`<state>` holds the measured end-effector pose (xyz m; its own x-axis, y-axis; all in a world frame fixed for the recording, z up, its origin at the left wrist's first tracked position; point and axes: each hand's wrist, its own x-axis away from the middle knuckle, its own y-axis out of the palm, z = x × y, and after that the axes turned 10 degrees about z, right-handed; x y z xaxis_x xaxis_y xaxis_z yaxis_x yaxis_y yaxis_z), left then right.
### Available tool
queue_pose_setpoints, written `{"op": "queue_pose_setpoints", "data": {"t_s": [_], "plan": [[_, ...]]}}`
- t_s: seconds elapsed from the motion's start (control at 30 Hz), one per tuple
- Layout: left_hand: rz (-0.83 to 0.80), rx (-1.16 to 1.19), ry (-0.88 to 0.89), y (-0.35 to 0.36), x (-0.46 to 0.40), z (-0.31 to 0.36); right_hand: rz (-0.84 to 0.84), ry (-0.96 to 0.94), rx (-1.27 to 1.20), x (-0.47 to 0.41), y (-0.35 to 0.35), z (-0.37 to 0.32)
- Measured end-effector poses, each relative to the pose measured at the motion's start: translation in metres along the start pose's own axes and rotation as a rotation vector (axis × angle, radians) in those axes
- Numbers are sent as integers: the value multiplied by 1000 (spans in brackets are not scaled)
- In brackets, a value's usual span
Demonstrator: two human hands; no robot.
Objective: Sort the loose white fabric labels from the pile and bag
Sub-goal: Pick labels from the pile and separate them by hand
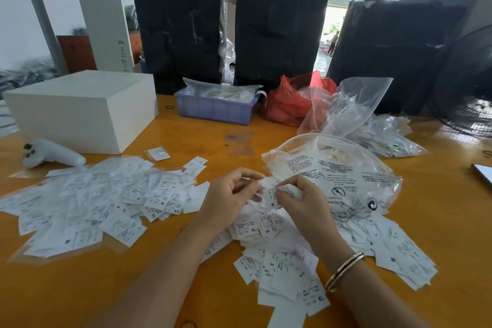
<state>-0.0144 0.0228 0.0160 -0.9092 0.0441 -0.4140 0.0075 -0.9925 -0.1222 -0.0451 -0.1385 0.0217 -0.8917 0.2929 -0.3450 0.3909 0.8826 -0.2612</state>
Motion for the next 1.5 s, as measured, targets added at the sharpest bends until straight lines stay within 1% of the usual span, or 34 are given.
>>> {"op": "queue_pose_setpoints", "data": {"t_s": [0.27, 0.4, 0.5, 0.53, 0.63, 0.67, 0.7, 0.77, 0.87, 0.97, 1.1, 1.17, 1.27, 1.37, 1.43, 1.5], "plan": [[3, 7, 2, 0, -1, -2, 4, 40, -25, 0, 2, -1], [-21, -7, 7, 0, -1, -3, -103, 45, -59, 3, 4, -2], [-65, -20, 2, 0, -1, -4, -164, 17, 18, 5, 6, 1], [-63, -7, 0, 1, -1, -4, -170, 45, 4, 5, 6, 2], [-10, 60, -30, 0, -2, -4, -177, 270, -276, 2, 3, 1], [9, 88, -43, 0, -2, -5, -164, 319, -323, 1, 1, 0], [20, 112, -57, 0, -2, -4, -152, 337, -312, 0, 0, 0], [12, 122, -62, 0, -2, -5, -155, 302, -236, 0, 0, -2], [-38, 107, -45, 1, -1, -5, -218, 260, -207, 3, 4, -4], [-41, 117, -45, 1, -1, -4, -258, 294, -304, 5, 3, -8], [-49, 79, -129, -4, -3, -4, -158, 344, -471, 2, -1, -9], [-70, -20, -127, -5, -3, -7, -98, 289, -380, 1, 0, -5], [-42, -50, -111, -3, -4, -10, -42, 102, -123, 3, 6, 2], [-48, -26, -105, -2, -3, -9, -115, -47, 24, 6, 12, 5], [-62, -34, -106, -2, -3, -9, -162, -65, 67, 8, 15, 6], [-66, -34, -105, -3, -3, -9, -145, -44, 58, 7, 14, 4]]}}
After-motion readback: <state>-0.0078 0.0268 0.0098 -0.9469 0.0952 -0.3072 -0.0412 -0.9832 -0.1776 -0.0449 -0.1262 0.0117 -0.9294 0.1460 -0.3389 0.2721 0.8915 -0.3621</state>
